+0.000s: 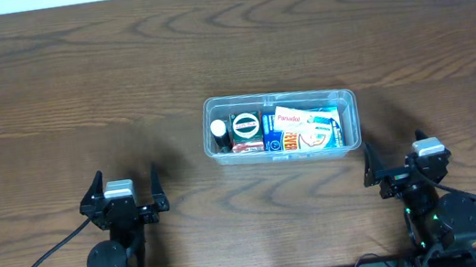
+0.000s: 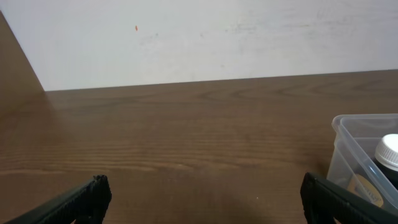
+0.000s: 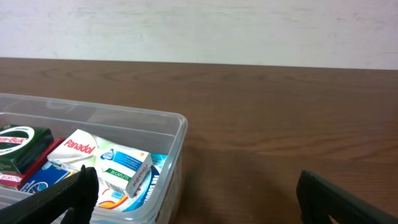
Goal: Pack container
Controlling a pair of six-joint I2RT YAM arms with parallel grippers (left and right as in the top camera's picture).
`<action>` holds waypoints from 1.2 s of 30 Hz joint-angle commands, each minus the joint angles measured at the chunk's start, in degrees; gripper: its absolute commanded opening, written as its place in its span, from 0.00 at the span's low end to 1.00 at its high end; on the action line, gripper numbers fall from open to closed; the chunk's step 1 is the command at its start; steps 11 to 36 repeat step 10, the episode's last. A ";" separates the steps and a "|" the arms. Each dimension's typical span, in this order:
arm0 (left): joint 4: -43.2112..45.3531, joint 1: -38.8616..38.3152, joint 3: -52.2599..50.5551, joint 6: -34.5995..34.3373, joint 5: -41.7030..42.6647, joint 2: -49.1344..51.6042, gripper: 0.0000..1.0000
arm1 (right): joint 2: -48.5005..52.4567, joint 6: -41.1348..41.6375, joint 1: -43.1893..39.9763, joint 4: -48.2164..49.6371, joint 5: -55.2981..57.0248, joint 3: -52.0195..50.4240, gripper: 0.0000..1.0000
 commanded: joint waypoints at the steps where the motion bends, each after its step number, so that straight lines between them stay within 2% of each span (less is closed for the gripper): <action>1: -2.05 0.35 -0.94 -0.50 0.39 -0.33 0.98 | -0.42 -0.68 -0.61 0.11 0.57 -0.35 0.99; 36: -2.05 0.35 -0.94 -0.50 0.39 -0.33 0.98 | -0.42 -0.68 -0.61 0.11 0.59 -0.35 0.99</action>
